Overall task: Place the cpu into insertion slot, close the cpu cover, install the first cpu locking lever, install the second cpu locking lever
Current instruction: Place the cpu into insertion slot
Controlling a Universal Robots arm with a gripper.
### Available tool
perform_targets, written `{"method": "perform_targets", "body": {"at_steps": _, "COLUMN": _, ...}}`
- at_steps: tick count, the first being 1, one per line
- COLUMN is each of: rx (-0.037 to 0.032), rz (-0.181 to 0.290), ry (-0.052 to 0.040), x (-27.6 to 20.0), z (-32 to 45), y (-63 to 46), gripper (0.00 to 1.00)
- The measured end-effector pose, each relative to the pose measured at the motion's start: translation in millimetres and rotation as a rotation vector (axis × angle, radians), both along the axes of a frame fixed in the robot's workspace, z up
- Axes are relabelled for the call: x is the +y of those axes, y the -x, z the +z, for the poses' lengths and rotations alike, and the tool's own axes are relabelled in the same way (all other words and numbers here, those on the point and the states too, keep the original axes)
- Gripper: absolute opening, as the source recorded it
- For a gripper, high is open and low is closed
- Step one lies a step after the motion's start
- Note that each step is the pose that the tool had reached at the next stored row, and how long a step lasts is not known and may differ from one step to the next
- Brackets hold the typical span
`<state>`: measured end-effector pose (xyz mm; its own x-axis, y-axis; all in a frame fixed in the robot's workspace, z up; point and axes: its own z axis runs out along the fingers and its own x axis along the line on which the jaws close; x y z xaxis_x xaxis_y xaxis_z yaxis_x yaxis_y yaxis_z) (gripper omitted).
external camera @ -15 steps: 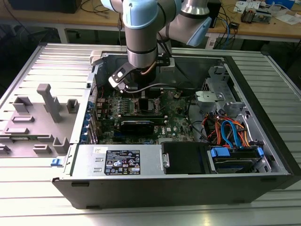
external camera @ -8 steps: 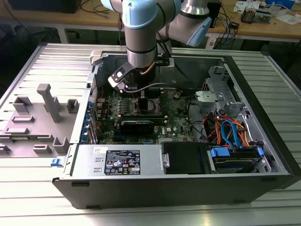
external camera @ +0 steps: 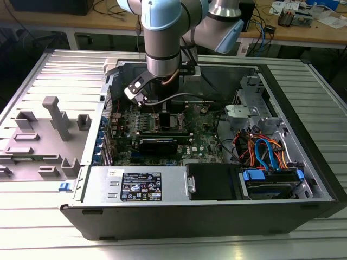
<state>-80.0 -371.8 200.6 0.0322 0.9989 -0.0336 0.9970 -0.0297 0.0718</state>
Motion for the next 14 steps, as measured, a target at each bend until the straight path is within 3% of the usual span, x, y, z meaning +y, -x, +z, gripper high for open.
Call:
{"method": "perform_targets", "body": {"at_steps": 9, "rx": -0.0001, "rz": 0.001, "ry": -0.0002, "x": 7.6, "z": -1.5, "y": 2.3, "gripper": 0.69}}
{"method": "perform_targets", "body": {"at_steps": 14, "rx": -0.0002, "rz": 0.002, "ry": 0.0026, "x": 8.3, "z": -1.8, "y": 2.8, "gripper": 0.69}}
